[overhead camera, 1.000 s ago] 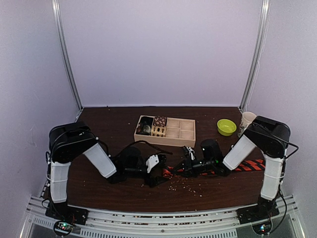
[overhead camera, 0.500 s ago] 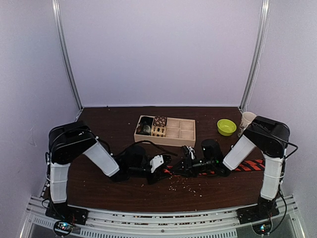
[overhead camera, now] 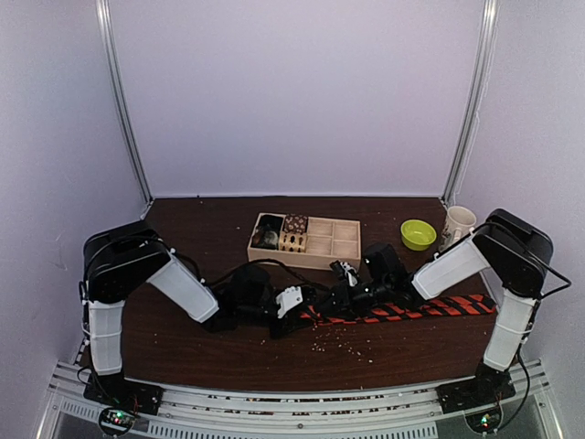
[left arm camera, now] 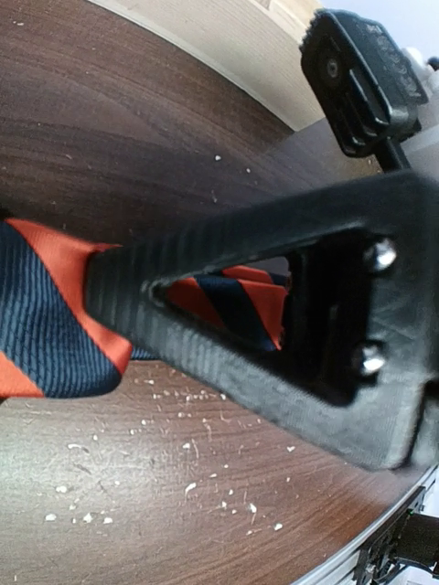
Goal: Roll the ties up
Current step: Roll the tie at the center of the board.
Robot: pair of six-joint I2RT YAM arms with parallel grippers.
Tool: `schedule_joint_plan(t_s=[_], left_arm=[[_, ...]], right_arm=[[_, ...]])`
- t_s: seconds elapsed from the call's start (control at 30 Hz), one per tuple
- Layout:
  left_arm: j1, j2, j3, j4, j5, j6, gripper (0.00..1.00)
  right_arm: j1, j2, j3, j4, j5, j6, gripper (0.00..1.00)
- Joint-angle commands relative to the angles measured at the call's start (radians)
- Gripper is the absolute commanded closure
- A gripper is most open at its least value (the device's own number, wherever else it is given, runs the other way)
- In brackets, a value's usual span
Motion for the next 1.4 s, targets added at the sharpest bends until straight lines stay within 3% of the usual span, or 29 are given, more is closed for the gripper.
schedule_joint_plan(t_s=[0.0,0.07,0.13,0.3,0.43,0.73,0.83,1.07,1.17,1.37], left_arm=[[0.002,0.0,0.004,-0.085,-0.014,0.02,0.7],[0.004,-0.002,-0.002,-0.076,-0.014,0.018,0.69],[0.007,-0.006,-0.01,-0.066,-0.015,0.012,0.65],[0.023,-0.041,-0.084,0.08,0.016,-0.034,0.39],[0.025,-0.039,-0.117,0.153,0.035,-0.058,0.33],[0.024,0.037,-0.066,0.281,0.101,-0.15,0.34],[0.024,0.069,-0.036,0.303,0.136,-0.176,0.4],[-0.016,0.093,0.056,0.247,0.169,-0.183,0.57],[-0.027,0.122,0.099,0.216,0.165,-0.183,0.59],[-0.032,0.152,0.189,-0.021,0.105,-0.085,0.6]], right_arm=[[0.02,0.021,0.018,-0.061,0.0,-0.034,0.92],[0.016,0.018,0.01,-0.081,0.006,-0.046,1.0],[0.006,0.015,-0.006,-0.097,0.018,-0.063,1.0],[-0.031,0.035,-0.032,-0.143,0.068,-0.142,1.0],[-0.038,0.072,-0.046,-0.119,0.073,-0.148,1.0],[-0.045,0.105,-0.07,-0.109,0.126,-0.157,1.0],[-0.045,0.109,-0.072,-0.101,0.127,-0.154,1.0],[-0.045,0.115,-0.065,-0.089,0.123,-0.147,1.0],[-0.045,0.115,-0.065,-0.084,0.122,-0.143,1.0],[-0.046,0.104,-0.067,-0.073,0.119,-0.135,1.0]])
